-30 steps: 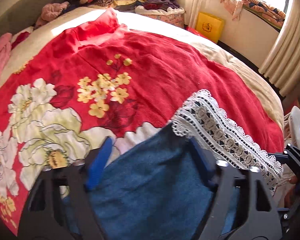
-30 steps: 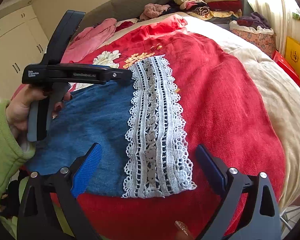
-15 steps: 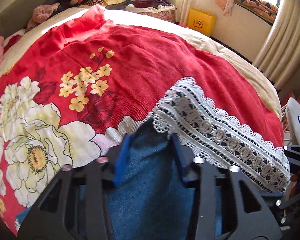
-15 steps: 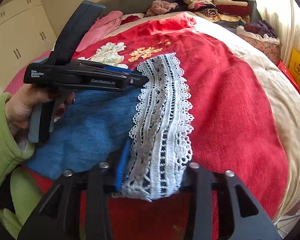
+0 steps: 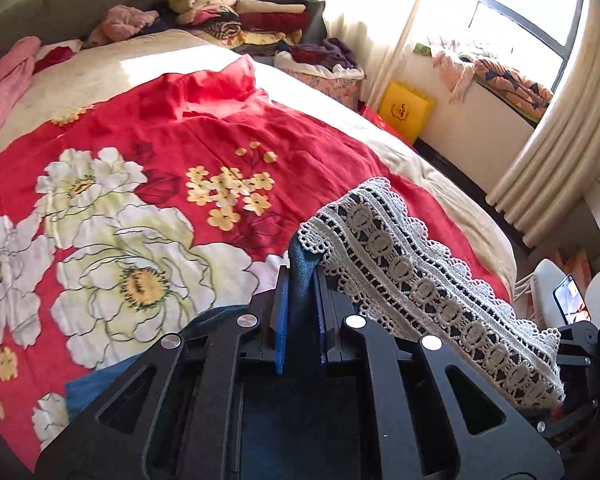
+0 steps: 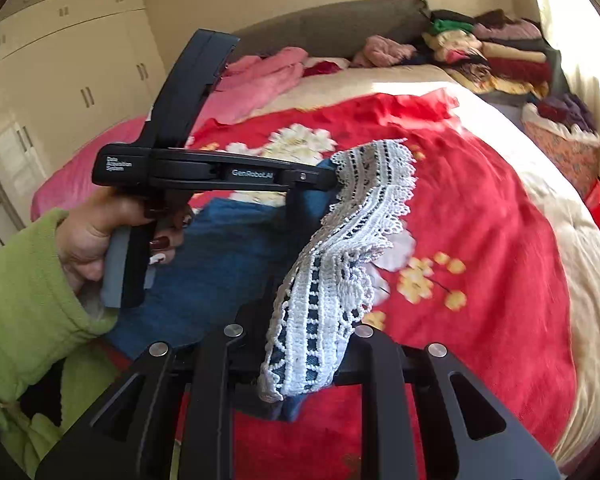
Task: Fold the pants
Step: 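Grasp the lace-trimmed leg edge with the right tool while the left tool grasps the denim beside it, then lift the lace-trimmed leg with both tools and fold it over the other leg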
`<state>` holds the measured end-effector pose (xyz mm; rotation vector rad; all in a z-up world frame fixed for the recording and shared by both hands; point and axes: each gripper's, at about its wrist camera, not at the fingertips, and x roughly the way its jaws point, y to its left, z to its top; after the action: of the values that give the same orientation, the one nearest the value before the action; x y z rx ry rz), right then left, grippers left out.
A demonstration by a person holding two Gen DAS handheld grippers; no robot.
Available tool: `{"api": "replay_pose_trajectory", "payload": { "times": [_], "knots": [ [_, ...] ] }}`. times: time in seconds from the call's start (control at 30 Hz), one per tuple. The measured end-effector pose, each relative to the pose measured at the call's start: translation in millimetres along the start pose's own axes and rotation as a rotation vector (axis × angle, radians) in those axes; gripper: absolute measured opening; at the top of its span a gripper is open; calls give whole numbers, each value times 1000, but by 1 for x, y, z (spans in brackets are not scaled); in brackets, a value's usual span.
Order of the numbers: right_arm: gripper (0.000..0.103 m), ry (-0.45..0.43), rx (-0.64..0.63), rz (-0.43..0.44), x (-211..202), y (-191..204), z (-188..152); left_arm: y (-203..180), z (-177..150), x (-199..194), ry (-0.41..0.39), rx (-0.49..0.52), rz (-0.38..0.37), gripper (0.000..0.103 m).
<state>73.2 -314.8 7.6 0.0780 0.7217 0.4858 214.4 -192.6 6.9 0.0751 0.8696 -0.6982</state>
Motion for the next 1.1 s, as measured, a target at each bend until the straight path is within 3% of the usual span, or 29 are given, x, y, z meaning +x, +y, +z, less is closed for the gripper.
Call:
{"api": "replay_pose_trajectory", "payload": {
  "times": [0.2, 0.3, 0.53, 0.7, 0.87, 1.03, 1.1],
  "knots": [
    [18, 56, -112, 61, 30, 54, 9, 39, -28, -25, -9, -98, 55, 5],
    [18, 107, -175, 60, 52, 81, 4, 70, -53, -35, -5, -212, 65, 5],
    [18, 177, -307, 88, 81, 136, -11, 133, -103, -107, -128, -429, 132, 5],
    [24, 232, -375, 92, 98, 166, -29, 154, -126, -139, -176, -508, 151, 16],
    [46, 237, -415, 196, 90, 186, -39, 155, -141, -136, -161, -552, 105, 20],
    [53, 147, -387, 216, 55, 169, -28, 146, -142, -121, -130, -568, 27, 28],
    [53, 128, -358, 186, 47, 153, -23, 144, -141, -114, -114, -581, -3, 37]
  ]
}}
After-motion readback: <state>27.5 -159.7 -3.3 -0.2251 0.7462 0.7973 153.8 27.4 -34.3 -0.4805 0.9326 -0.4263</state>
